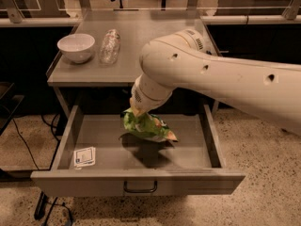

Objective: Place green rice chip bag into top drawer

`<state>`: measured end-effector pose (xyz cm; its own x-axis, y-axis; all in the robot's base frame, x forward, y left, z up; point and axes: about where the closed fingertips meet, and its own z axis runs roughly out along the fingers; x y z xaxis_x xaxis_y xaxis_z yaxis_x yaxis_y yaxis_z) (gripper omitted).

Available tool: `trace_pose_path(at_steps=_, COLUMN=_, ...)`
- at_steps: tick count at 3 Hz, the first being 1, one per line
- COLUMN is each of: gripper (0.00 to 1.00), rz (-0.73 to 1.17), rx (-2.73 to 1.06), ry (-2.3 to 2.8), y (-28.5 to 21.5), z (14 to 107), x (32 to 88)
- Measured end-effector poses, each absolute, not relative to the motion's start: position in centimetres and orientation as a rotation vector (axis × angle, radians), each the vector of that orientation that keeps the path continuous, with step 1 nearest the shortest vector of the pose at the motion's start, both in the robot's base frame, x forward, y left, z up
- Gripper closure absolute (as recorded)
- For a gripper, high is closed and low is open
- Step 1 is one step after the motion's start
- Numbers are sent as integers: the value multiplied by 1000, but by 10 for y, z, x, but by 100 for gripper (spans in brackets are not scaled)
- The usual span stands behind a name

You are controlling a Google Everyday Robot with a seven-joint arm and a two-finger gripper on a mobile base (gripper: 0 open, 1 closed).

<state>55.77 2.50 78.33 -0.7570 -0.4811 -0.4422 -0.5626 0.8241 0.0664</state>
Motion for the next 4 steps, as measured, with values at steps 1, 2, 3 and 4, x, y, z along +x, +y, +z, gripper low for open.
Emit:
trace_pose_path(at_steps=1, gripper=100, rz=253, rx=-751, ry=2621, y=21, z=772, x=557)
trace_pose_path(at_steps=2, gripper=100, rz=242, rx=-731, ry=2647, y=25, z=760, x=548)
trace_pose_path(at_steps=3, gripper=100, rz=222, rx=-687, ry=2663, y=31, z=754, x=544)
trace_pose_path(at_steps=4, gripper=100, rz=195, rx=-629, ry=2674, y=33, z=751, x=542)
